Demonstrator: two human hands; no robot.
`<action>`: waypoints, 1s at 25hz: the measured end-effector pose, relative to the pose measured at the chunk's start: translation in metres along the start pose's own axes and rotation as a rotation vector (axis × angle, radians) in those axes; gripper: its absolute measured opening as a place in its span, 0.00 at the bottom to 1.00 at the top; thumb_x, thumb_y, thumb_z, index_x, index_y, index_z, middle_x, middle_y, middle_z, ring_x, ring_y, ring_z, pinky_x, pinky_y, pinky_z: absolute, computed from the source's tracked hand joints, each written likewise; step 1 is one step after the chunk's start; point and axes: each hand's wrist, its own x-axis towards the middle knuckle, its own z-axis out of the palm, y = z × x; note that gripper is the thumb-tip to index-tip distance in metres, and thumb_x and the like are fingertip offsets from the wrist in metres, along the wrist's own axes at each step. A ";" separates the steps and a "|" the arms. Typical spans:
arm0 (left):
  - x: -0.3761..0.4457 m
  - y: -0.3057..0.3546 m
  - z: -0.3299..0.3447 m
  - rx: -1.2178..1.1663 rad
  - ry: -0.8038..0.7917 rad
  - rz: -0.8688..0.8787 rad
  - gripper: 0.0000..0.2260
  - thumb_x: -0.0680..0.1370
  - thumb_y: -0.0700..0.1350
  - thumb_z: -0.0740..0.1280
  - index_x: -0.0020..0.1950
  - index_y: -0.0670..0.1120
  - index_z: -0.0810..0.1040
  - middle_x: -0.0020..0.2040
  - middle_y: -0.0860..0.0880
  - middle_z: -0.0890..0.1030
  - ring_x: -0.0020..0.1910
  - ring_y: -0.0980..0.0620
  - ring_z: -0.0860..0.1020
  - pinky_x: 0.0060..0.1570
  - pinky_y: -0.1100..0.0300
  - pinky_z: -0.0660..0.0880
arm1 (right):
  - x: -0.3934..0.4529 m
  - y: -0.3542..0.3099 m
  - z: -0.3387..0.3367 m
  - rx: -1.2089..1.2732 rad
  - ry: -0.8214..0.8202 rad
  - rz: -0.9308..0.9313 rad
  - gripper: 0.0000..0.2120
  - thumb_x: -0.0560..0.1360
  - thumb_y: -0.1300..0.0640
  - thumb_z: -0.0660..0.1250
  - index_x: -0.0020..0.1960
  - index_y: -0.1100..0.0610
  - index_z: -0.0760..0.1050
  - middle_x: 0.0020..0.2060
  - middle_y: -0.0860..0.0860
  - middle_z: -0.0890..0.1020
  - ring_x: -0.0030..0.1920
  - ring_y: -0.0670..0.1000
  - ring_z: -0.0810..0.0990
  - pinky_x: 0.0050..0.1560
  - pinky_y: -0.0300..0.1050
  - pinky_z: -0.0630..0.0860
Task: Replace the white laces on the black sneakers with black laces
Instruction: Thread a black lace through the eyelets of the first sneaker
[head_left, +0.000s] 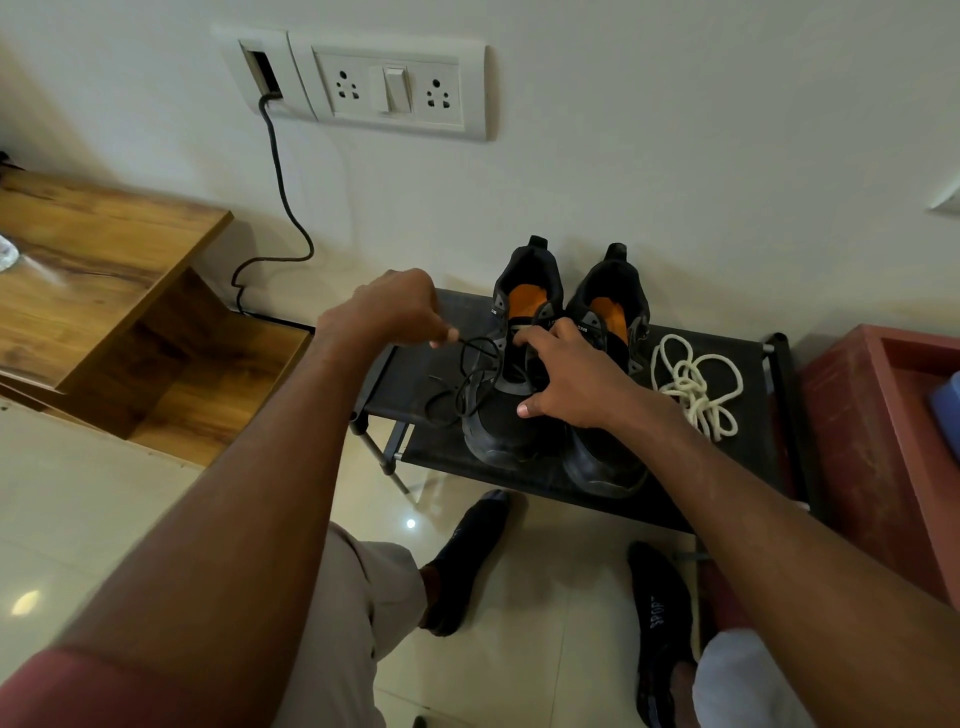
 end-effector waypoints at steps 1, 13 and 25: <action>-0.001 0.004 -0.002 -0.099 0.079 -0.002 0.15 0.77 0.57 0.74 0.37 0.48 0.83 0.34 0.49 0.80 0.42 0.46 0.79 0.48 0.51 0.76 | 0.000 0.000 0.000 0.006 -0.001 -0.001 0.44 0.71 0.48 0.81 0.80 0.45 0.60 0.73 0.52 0.63 0.67 0.60 0.76 0.65 0.58 0.78; -0.009 0.033 -0.023 -1.456 0.395 0.201 0.10 0.87 0.48 0.62 0.49 0.45 0.72 0.45 0.44 0.85 0.51 0.42 0.87 0.39 0.58 0.76 | -0.003 0.000 -0.001 0.000 0.013 -0.007 0.43 0.71 0.48 0.81 0.79 0.47 0.62 0.71 0.53 0.65 0.67 0.58 0.76 0.64 0.55 0.78; 0.000 0.011 -0.004 -0.903 0.569 -0.081 0.07 0.82 0.43 0.66 0.60 0.45 0.76 0.46 0.43 0.85 0.38 0.48 0.84 0.32 0.59 0.79 | 0.001 -0.041 0.026 0.093 0.410 0.130 0.09 0.79 0.49 0.72 0.48 0.54 0.79 0.44 0.49 0.82 0.45 0.53 0.83 0.49 0.54 0.83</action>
